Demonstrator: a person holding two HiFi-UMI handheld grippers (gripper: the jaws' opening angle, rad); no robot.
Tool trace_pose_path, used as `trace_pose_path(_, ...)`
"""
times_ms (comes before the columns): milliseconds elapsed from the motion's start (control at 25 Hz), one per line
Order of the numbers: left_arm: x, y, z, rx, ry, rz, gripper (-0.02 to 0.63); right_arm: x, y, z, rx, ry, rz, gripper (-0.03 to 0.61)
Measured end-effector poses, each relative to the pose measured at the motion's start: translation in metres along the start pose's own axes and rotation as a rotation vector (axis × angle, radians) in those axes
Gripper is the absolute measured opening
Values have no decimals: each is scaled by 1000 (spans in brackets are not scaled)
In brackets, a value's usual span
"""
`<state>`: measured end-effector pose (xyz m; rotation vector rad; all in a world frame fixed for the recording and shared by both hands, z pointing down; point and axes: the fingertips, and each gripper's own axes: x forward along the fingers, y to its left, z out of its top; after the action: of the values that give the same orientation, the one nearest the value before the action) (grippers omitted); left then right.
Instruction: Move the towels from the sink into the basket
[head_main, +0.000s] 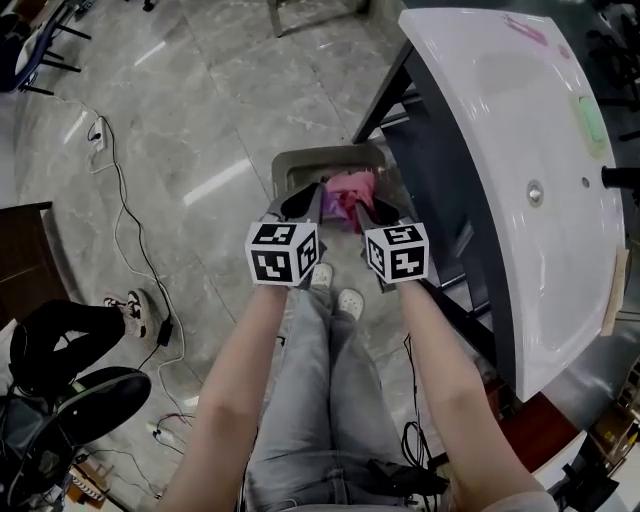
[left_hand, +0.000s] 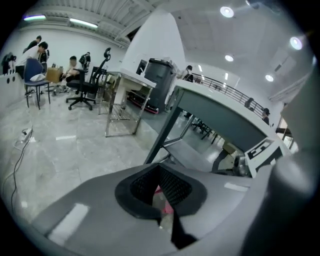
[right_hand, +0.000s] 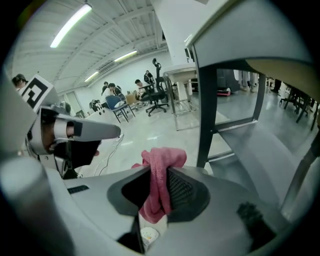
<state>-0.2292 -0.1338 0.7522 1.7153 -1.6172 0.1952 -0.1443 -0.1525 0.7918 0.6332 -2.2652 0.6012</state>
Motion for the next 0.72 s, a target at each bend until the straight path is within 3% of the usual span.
trace_pose_path(120, 3, 12, 1, -40, -9, 10, 6, 18, -4, -5, -2, 20, -5, 107)
trace_pose_path(360, 2, 7, 2, 33, 3, -12, 6, 31, -6, 0, -36, 26, -30, 187)
trace_pose_path(720, 1, 5, 12, 34, -10, -11, 6, 27, 1, 16, -44, 18, -22, 187)
